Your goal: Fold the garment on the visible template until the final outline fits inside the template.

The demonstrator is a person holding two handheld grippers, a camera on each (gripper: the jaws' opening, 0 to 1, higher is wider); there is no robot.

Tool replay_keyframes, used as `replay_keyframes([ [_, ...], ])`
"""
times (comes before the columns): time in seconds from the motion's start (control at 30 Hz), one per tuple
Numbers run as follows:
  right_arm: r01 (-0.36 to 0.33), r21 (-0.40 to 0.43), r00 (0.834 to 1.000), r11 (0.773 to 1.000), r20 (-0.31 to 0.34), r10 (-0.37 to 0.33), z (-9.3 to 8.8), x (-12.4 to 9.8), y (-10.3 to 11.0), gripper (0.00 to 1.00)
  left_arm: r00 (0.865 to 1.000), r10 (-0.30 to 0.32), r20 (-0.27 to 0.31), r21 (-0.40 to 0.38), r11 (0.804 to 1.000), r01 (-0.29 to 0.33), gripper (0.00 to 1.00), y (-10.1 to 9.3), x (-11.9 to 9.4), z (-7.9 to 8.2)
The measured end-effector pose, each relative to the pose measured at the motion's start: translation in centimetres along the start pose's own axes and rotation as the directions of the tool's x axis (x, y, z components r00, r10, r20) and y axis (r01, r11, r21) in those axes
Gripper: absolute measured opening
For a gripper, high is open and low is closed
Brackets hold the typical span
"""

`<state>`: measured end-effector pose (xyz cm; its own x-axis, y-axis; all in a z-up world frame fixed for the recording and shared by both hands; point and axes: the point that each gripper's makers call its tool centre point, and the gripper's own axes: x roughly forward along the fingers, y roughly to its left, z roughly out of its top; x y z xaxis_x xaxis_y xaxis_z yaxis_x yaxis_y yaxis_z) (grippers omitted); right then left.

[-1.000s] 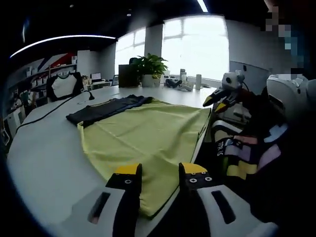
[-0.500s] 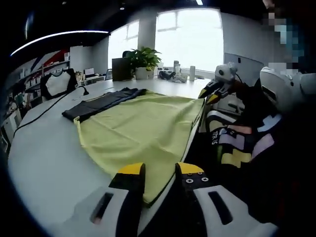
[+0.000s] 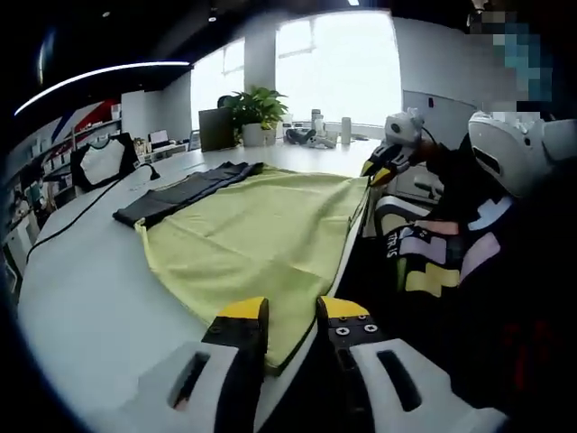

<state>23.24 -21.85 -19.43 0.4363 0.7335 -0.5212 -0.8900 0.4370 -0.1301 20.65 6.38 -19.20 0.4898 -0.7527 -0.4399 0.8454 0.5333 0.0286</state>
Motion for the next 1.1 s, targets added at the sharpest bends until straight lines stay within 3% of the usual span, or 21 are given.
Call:
replay_keyframes([
  [0.07,-0.003,0.003,1.000,1.000,-0.003,0.003,0.0,0.0,0.0,0.12,1.000,0.000,-0.006,-0.003,1.000,0.000,0.17,0.1,-0.1,-0.1],
  [0.13,-0.006,0.056,1.000,0.998,0.015,0.005,0.0,-0.1,-0.3,0.11,1.000,0.008,-0.001,-0.013,1.000,-0.008,0.10,0.6,-0.2,-0.3],
  [0.27,0.007,0.089,1.000,0.996,0.027,-0.009,-0.1,-0.2,-0.9,0.06,1.000,0.009,0.014,-0.047,0.999,-0.008,0.05,1.1,-0.5,-0.5],
  [0.43,0.044,-0.054,0.998,0.998,-0.031,-0.046,-0.2,-0.3,-1.1,0.03,1.000,0.010,0.007,-0.046,0.999,-0.009,0.04,1.2,-0.7,-0.5],
  [0.6,0.039,-0.009,0.999,0.999,-0.030,-0.039,-0.3,-0.5,-1.0,0.00,1.000,0.014,0.001,-0.044,0.999,-0.014,0.03,1.3,-0.8,-0.5],
  [0.67,0.051,-0.015,0.998,0.999,-0.030,-0.051,-0.2,-0.4,-0.9,0.00,1.000,0.020,-0.006,-0.036,0.999,-0.020,0.03,1.3,-0.8,-0.5],
  [0.7,0.058,-0.055,0.997,0.997,-0.037,-0.060,-0.1,-0.4,-0.8,0.00,1.000,0.025,-0.011,-0.027,0.999,-0.025,0.03,1.2,-0.8,-0.5],
  [0.8,0.062,-0.035,0.998,0.997,0.018,-0.062,1.3,-0.7,-0.7,0.00,0.999,0.052,-0.014,-0.055,0.997,-0.053,0.03,1.6,-1.0,-0.3],
  [0.87,0.085,-0.012,0.995,0.996,0.053,-0.085,2.2,-1.1,-1.1,0.00,0.998,0.059,0.008,-0.061,0.996,-0.058,0.03,1.8,-1.3,0.1],
  [1.1,0.137,-0.028,0.988,0.990,0.076,-0.135,3.3,-1.8,-1.8,0.00,0.992,0.084,0.092,-0.058,0.995,-0.079,0.02,2.0,-2.4,2.4],
])
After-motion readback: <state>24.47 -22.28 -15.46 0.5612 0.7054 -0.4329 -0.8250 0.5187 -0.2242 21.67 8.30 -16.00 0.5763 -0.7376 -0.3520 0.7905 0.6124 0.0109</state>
